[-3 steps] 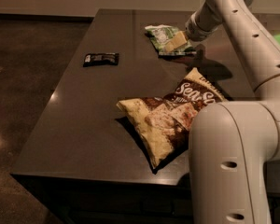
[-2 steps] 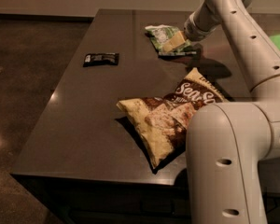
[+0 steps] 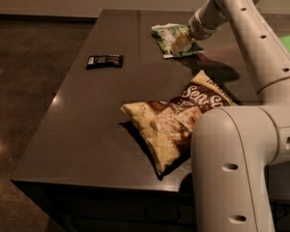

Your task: Move green jalapeno chip bag near rxbar chocolate

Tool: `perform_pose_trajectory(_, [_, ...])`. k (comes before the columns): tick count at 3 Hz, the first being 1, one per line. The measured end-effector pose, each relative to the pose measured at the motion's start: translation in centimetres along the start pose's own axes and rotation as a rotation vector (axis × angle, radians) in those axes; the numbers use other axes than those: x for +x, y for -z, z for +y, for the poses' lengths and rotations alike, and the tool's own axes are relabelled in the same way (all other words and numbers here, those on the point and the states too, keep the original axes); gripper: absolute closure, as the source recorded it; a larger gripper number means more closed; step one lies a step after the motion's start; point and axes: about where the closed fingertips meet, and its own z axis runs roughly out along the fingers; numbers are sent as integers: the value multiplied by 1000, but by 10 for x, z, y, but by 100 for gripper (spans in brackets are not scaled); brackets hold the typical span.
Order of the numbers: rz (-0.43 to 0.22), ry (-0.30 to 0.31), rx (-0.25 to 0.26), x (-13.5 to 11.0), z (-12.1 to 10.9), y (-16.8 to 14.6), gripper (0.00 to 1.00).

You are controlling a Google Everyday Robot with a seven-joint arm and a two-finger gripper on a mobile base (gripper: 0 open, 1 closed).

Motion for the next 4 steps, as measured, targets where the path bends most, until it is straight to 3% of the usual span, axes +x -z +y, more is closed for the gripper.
perform_pose_trajectory(2, [1,77,-44,-6,21,20,85])
perform_pose_trajectory(3, [-2,153,-74,-14,41,31,100])
perform_pose_trajectory(4, [-14,246,-138,-25,77,37,100])
